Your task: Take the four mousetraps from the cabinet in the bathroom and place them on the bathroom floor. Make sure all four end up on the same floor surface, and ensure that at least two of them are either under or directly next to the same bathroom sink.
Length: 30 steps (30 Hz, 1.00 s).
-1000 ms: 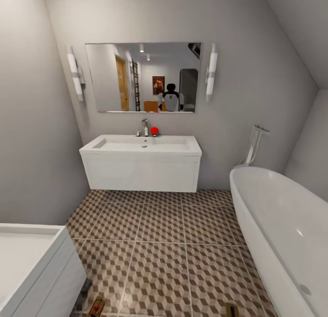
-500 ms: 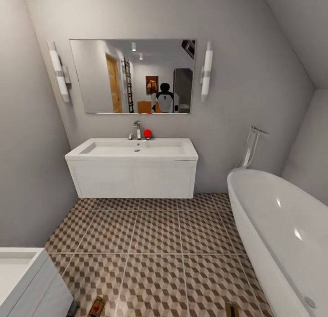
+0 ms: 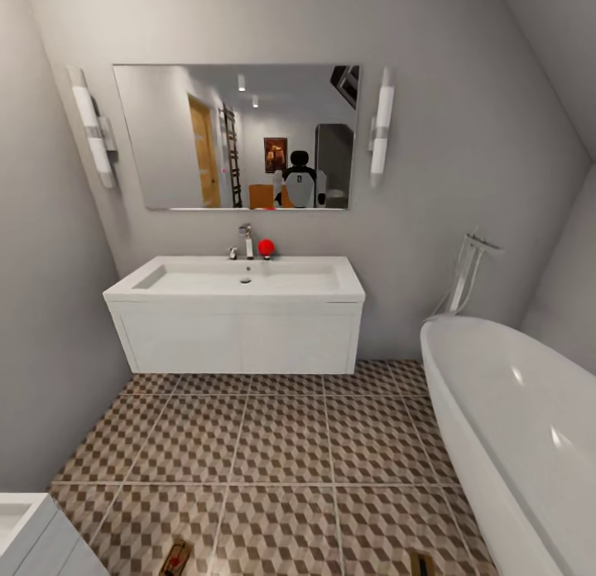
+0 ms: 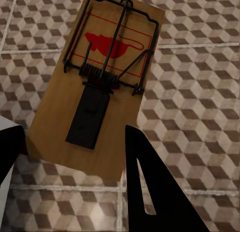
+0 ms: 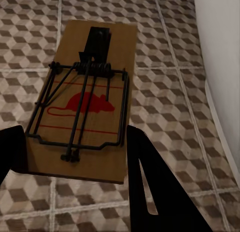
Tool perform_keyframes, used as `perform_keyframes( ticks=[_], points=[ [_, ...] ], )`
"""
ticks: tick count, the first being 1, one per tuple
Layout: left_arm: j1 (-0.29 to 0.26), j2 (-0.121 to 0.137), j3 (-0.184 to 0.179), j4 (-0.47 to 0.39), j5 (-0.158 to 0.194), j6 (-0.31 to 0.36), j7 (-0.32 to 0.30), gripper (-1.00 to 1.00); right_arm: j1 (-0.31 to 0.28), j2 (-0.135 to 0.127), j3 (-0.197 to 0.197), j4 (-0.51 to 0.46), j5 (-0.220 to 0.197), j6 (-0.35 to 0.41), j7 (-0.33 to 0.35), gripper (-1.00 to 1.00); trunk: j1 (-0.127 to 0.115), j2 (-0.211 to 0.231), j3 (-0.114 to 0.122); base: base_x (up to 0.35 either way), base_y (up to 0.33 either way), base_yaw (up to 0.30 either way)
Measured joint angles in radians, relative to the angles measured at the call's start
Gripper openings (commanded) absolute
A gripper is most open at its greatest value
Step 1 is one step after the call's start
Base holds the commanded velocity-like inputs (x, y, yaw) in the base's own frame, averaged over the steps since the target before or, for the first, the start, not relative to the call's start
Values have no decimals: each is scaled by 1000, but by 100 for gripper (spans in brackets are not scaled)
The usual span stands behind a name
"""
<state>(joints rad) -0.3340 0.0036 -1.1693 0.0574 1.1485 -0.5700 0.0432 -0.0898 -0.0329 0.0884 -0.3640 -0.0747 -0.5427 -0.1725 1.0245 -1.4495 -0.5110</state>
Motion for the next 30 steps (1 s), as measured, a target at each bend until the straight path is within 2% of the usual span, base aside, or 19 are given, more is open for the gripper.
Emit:
perform_keyframes(
  ticks=[30],
  points=[
    [0, 0, 0, 0, 0, 0, 0, -100, 0, -3, 3, 0, 4, -4, 4, -100, 0, 0, 0, 282, 0, 0]
  ],
)
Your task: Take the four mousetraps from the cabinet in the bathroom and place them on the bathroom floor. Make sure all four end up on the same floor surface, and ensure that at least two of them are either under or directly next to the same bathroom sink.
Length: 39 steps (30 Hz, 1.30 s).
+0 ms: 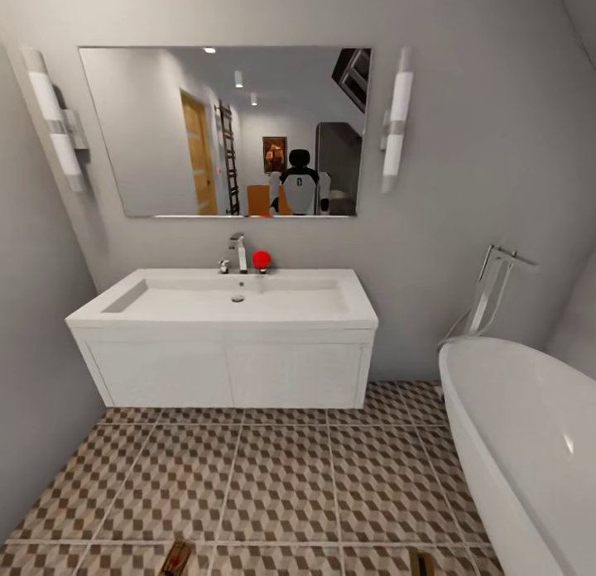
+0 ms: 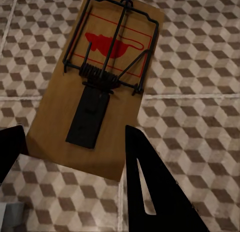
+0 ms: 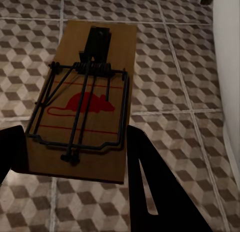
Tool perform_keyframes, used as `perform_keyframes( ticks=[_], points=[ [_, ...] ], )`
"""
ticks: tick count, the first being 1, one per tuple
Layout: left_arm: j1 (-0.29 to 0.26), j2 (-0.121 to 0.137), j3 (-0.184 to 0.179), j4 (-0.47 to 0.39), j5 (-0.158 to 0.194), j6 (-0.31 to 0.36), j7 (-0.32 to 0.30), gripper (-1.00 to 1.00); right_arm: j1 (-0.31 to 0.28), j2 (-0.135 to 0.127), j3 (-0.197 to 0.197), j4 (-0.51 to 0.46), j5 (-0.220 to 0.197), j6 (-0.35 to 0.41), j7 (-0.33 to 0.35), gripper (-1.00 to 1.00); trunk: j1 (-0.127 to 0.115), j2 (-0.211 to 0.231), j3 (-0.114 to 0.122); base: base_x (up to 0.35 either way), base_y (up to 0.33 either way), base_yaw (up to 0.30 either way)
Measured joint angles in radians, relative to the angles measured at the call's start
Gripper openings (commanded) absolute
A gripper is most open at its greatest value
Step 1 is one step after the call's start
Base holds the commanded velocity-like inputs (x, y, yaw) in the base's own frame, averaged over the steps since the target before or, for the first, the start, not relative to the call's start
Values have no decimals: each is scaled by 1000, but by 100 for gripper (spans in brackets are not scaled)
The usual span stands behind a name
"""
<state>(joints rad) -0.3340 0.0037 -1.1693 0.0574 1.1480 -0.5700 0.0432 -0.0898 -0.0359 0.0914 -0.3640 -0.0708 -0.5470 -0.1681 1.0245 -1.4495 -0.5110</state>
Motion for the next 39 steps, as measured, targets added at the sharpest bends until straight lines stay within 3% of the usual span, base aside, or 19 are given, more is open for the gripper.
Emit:
perform_keyframes(
  ticks=[10, 29, 32, 35, 37, 39],
  points=[
    [0, 0, 0, 0, 0, 0, 0, -100, 0, 0, 0, 1, 0, 0, -1, -100, 0, 0, 0, 261, 0, 0],
    [0, -4, 0, -1, 1, 2, 1, -100, 0, 1, -1, 22, 0, 0, -1, -100, 1, 0, 0, 13, 0, 0],
    [0, -4, 3, -1, 2, 57, 1, -100, 0, 1, -3, 7, 1, 6, -5, -100, 1, 0, 0, 0, 0, 0],
    [0, 2, 5, -4, 3, 205, 1, -100, -4, 0, -4, -36, 2, 46, -18, -100, 1, 0, 0, 0, 0, 0],
    [-2, 21, 8, -12, 2, 327, 2, -100, -20, 2, -3, -105, 4, 156, -22, -100, 1, 0, 0, 0, 0, 0],
    [-7, 30, 8, -23, 0, 384, 2, -100, -44, 6, -2, -180, 4, 275, -22, -100, 1, 0, 0, 0, 0, 0]
  ],
)
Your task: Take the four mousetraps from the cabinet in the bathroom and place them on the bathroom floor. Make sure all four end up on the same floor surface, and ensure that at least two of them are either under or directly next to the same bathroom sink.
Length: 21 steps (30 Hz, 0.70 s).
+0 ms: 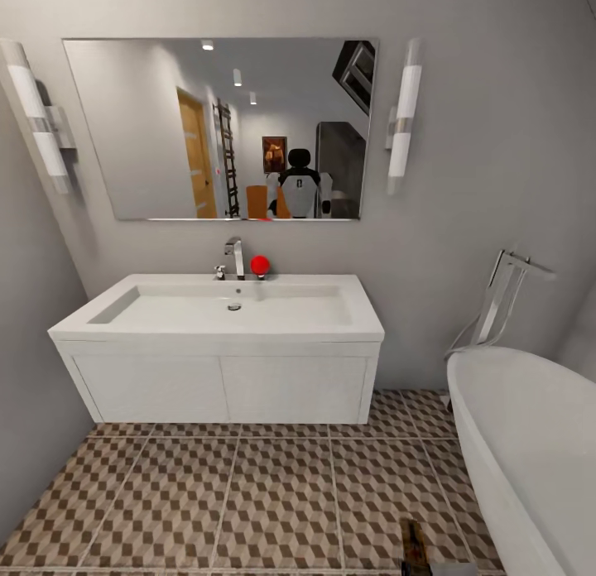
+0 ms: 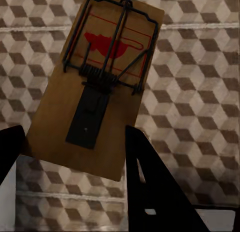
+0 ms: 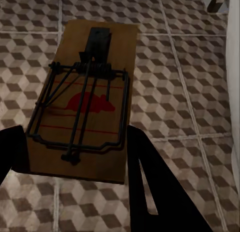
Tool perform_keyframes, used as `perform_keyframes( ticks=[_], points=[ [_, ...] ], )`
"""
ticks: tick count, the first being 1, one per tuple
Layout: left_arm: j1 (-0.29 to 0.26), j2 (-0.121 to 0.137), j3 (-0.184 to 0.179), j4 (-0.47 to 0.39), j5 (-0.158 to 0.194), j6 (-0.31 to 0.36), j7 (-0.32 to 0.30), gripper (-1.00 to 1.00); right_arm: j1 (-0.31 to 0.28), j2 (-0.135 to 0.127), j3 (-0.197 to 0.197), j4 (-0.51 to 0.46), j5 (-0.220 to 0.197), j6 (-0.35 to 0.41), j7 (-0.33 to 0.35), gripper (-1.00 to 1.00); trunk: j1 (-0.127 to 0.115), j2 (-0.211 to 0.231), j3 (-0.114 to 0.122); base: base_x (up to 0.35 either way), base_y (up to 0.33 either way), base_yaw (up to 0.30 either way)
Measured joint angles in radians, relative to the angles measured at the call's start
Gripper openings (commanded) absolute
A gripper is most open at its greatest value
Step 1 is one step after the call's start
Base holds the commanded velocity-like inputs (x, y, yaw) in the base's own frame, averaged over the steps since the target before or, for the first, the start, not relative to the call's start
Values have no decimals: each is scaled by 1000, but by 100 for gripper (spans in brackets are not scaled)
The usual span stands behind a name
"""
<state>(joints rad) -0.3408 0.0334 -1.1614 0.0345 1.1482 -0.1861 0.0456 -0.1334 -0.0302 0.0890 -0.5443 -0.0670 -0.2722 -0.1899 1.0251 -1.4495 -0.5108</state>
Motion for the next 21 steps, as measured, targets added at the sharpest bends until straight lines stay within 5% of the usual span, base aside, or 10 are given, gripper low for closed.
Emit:
perform_keyframes(
  ticks=[3, 8, 13, 17, 21],
  points=[
    [-26, 9, 1, -17, -1, 46, 11, -100, -64, 11, 0, -135, -1, 194, 1, -100, 0, 0, 0, 0, 0, 0],
    [-127, 17, 1, -23, -3, 65, 85, -100, -174, 72, 4, -197, 0, 269, -3, -100, 0, 0, 0, 0, 0, 0],
    [-239, 43, 5, -25, 4, 226, 106, -100, -299, 129, 3, -182, 0, 345, -40, -100, 0, 0, 0, 0, 0, 0],
    [-286, 49, 7, -49, 7, 387, 108, -100, -380, 134, 3, -143, -1, 457, -84, -100, 0, 0, 0, 0, 0, 0],
    [-298, 62, 7, -66, 7, 421, 105, -100, -398, 137, 0, -56, -3, 485, -94, -100, 0, 0, 0, 0, 0, 0]
  ],
)
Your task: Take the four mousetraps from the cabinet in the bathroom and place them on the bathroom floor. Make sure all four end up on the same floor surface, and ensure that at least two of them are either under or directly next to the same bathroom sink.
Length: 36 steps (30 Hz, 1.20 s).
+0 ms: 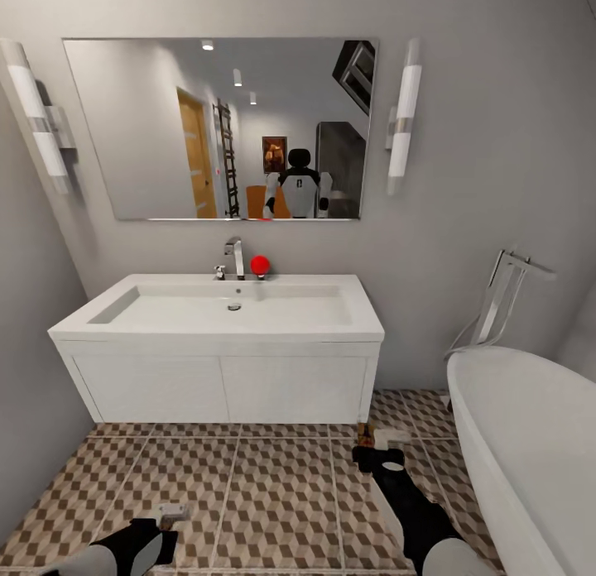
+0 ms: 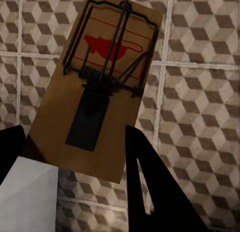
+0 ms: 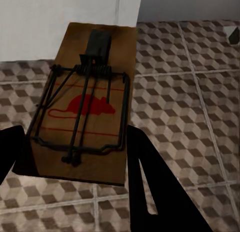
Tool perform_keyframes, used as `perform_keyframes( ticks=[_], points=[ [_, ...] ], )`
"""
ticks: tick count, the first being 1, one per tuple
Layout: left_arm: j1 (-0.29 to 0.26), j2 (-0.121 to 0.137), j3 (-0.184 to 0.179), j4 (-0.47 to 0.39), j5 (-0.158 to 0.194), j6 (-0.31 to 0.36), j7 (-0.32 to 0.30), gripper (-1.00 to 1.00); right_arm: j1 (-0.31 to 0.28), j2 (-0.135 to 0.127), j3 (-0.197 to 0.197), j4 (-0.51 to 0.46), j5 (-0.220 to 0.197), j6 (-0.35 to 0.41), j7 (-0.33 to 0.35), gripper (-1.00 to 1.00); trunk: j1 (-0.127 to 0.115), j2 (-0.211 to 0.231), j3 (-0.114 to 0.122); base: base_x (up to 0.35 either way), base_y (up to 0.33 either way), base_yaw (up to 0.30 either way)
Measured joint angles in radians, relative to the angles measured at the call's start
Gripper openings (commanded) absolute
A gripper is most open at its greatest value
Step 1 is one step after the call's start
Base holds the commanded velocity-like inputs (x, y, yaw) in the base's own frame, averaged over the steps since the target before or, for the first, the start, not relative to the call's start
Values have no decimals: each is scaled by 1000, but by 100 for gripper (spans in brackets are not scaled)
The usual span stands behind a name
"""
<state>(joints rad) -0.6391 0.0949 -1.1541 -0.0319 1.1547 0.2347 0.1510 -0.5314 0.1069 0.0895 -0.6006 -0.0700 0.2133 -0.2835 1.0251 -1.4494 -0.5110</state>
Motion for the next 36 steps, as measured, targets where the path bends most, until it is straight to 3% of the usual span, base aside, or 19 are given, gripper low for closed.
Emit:
perform_keyframes(
  ticks=[3, 10, 16, 20, 23, 27, 31, 33, 36],
  points=[
    [-3, 2, 0, -43, 1, 7, -2, -100, -4, 3, -1, 58, -1, 5, -1, -100, 0, 0, 0, 0, 0, 0],
    [-3, 1, 1, -196, 20, 18, -2, -100, -5, 4, -1, 55, -6, 29, -2, -100, 0, 0, 0, 0, 0, 0],
    [-3, -5, 7, -220, 33, 21, 2, -100, -5, 4, 0, -32, -9, 190, 1, -100, 0, 0, 0, 0, 0, 0],
    [-3, 8, 67, -181, 34, 24, 11, -100, -5, 4, -1, -61, -11, 247, 3, -100, 0, 0, 0, 0, 0, 0],
    [-3, 13, 148, -165, 33, 52, 13, -100, -5, 5, -3, -71, -12, 262, 3, -100, 0, 0, 0, 0, 0, 0],
    [-3, 14, 180, -166, 31, 81, 13, -100, -5, 4, -1, -74, -13, 263, 16, -100, 0, 0, 0, 0, 0, 0],
    [-3, 12, 187, -167, 29, 87, 13, -100, -5, -1, 5, -74, -10, 256, 133, -100, 0, 0, 0, 0, 0, 0],
    [-3, 11, 188, -167, 27, 88, 12, -100, -5, -5, 8, -73, -2, 247, 233, -100, 0, 0, 0, 0, 0, 0],
    [-3, 9, 187, -169, 24, 86, 9, -100, -5, -28, 11, -72, 38, 222, 329, -100, 0, 0, 0, 0, 0, 0]
  ],
)
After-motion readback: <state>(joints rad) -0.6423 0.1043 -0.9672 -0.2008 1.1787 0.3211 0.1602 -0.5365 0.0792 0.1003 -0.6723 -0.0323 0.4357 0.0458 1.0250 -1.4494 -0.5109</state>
